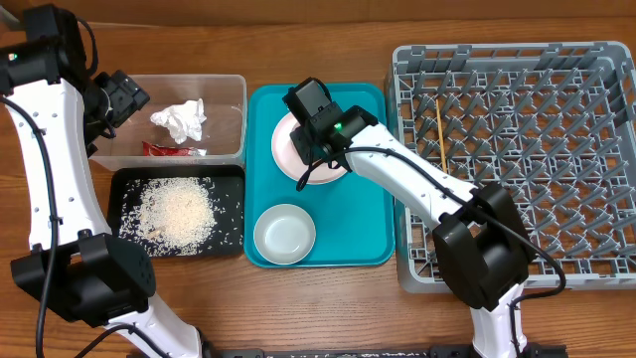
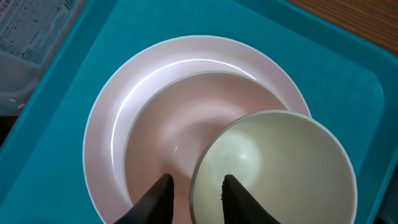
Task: Sort waste into correct bins and load items into the dishwasher
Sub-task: 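Move the right gripper over the white cup on the pink plate, then close the right gripper on the rim of the white cup, then lift the white cup and carry it over the dish rack, then lower the white cup upright into the dish rack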
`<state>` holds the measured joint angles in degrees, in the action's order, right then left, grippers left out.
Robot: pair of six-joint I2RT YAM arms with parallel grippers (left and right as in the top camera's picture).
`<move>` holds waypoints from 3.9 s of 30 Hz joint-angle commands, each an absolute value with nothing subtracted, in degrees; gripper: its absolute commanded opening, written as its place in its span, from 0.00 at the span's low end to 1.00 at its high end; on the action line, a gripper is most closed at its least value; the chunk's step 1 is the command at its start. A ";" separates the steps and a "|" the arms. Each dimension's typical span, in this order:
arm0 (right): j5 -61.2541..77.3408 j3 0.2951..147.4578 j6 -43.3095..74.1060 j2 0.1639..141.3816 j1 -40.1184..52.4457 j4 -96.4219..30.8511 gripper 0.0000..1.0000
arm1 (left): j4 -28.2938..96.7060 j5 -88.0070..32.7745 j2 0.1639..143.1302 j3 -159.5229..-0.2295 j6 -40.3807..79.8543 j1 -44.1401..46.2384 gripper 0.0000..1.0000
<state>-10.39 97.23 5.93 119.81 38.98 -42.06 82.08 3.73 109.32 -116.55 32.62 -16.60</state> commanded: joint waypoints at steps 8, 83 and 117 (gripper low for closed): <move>-11.53 97.89 5.76 119.81 38.54 -43.53 0.22 | 82.02 4.49 109.08 -116.84 31.90 -16.47 1.00; 78.74 102.21 -21.23 129.49 -11.03 -53.28 0.04 | 82.02 4.49 109.08 -116.84 31.90 -15.77 1.00; 60.23 102.21 -26.48 129.51 -17.15 -65.08 0.13 | 82.02 4.49 109.08 -116.84 31.90 -15.73 1.00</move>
<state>68.69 102.43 -26.13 128.49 -16.03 -64.86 82.08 3.73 109.32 -116.55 32.60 -16.12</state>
